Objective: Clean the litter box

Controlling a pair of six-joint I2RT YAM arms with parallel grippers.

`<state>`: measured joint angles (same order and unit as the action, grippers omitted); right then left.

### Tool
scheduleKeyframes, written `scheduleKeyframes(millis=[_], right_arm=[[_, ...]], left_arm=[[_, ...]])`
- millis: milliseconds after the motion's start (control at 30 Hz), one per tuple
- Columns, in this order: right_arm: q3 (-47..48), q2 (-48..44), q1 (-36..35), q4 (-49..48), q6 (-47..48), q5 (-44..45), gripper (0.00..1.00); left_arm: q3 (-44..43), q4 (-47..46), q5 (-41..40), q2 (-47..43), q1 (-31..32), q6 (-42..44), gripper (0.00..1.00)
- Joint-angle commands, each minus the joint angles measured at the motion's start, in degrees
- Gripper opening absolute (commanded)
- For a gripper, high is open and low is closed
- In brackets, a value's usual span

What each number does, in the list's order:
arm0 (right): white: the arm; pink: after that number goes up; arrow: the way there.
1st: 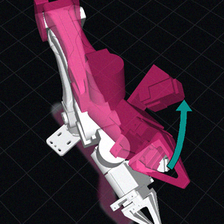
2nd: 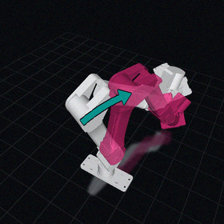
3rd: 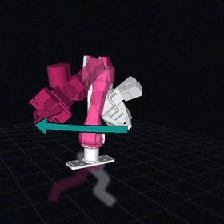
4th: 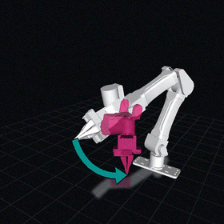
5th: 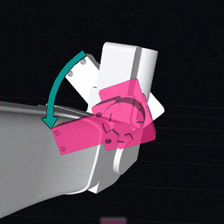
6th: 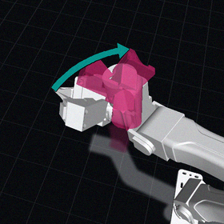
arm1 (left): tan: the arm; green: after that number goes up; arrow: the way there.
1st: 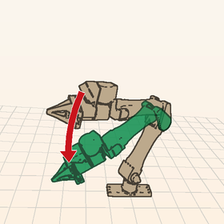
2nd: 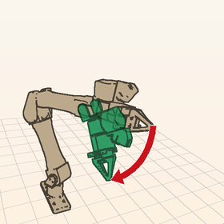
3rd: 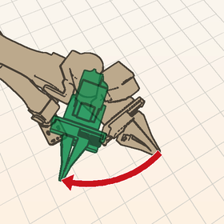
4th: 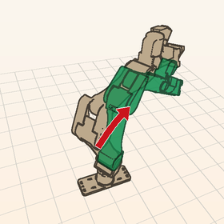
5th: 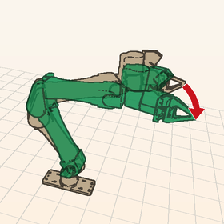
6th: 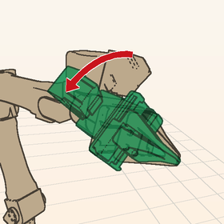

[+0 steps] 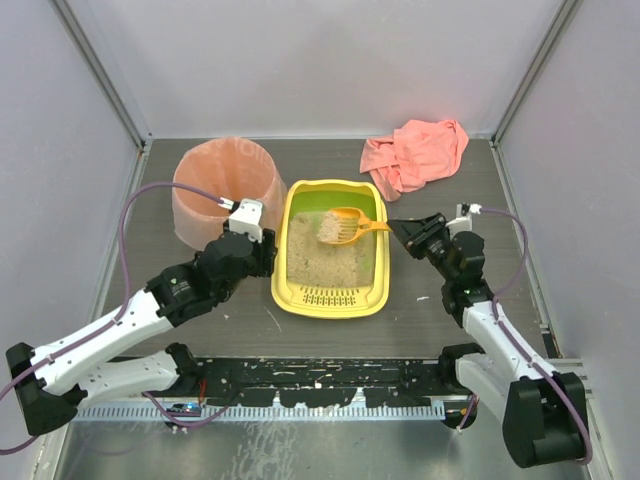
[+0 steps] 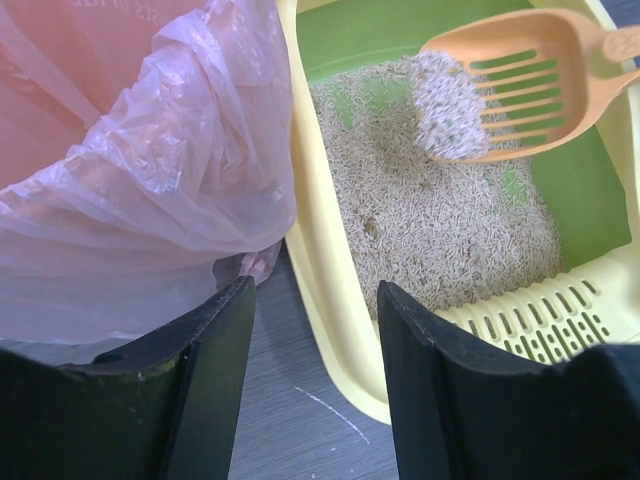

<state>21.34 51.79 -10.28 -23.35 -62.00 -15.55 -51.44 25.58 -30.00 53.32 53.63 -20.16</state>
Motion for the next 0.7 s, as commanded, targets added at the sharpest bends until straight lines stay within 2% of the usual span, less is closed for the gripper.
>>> scheduleKeyframes(millis=[0,133,200,367,467,600,667], right_arm=[[-2.86,-0.01,7.38,-12.67,-7.50,-12.90,0.01],[-6.41,7.09,8.11,-28.64,-15.97,-19.25,0.00],[-8.59,8.47,11.40,-32.52,-18.89,-20.22,0.01],[-6.70,8.20,9.56,-29.54,-16.38,-20.58,0.01],[-8.15,5.59,15.10,-25.72,-16.73,-19.51,0.01],[-5.86,6.74,10.57,-26.08,-14.26,-20.98,0.01],[-8.16,5.70,14.19,-26.07,-16.19,-19.96,0.01]], left_arm=[[-1.51,0.67,-0.78,-1.52,0.11,-0.42,0.54],[-0.95,0.27,-0.85,-1.87,0.12,-0.60,0.54],[-1.23,0.44,-0.76,-1.37,0.08,-0.45,0.54],[-1.14,0.15,-0.47,-0.91,0.08,-0.42,0.54],[-1.50,0.49,-0.46,-0.34,0.12,-0.44,0.54],[-0.47,-1.02,-0.42,-0.14,0.14,-0.87,0.54],[-0.97,-0.72,0.06,0.70,0.08,-0.84,0.54]])
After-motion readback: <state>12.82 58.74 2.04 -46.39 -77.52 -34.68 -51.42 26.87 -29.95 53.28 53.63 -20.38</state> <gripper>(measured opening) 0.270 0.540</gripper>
